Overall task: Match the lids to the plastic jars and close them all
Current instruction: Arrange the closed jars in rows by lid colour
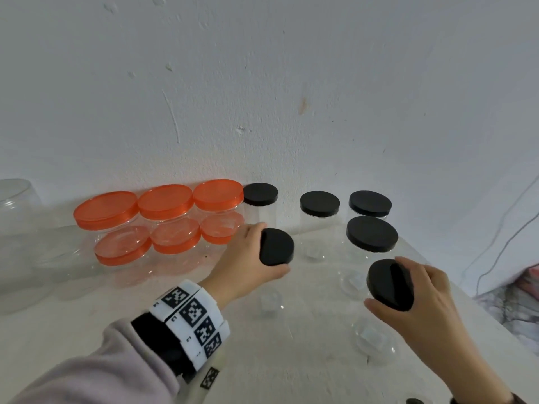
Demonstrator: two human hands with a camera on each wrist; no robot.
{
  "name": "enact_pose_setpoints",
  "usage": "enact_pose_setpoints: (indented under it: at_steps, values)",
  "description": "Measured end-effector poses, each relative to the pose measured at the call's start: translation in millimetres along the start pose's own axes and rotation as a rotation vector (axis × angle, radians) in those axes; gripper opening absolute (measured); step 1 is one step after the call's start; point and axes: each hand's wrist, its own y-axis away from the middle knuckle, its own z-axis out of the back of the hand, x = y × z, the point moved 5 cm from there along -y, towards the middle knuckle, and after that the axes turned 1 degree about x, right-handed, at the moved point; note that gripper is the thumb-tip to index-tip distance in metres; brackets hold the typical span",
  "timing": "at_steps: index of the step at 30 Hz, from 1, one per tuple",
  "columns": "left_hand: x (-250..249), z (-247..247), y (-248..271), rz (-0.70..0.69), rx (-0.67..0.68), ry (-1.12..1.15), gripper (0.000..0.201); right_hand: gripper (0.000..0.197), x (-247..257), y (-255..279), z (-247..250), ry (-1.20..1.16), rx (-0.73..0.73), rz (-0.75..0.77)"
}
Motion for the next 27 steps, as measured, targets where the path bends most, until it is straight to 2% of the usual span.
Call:
enact_pose_setpoints:
  at_steps: [5,7,10,15,19,27]
  values:
    - [35.7,29.8,-7.3,0.142,-0.063,-0.056,0.084,0.063,40.8,-9.3,-26.4,-0.075,0.123,0.204]
    - [47.9,36.1,-6.8,0.207,-0.050,-0.099,0.089,0.065,62.8,-21.9,-44.6,-0.070,0.155,0.281]
    - [59.4,41.2,-5.4,0.256,-0.062,-0.083,0.087,0.073,90.7,-51.1,-73.9,-0.062,0.204,0.314]
    - [64.1,34.4,-6.9,0.237,-0.068,0.090,0.089,0.081,114.8,-93.1,-116.5,-0.010,0.302,0.338]
    - [68.3,27.9,-6.7,0.218,-0.082,0.156,0.087,0.084,115.4,-106.0,-136.1,-0.001,0.356,0.356]
    - [70.4,26.9,-6.9,0.187,-0.081,0.149,0.085,0.078,105.4,-108.9,-138.0,-0.097,0.308,0.339]
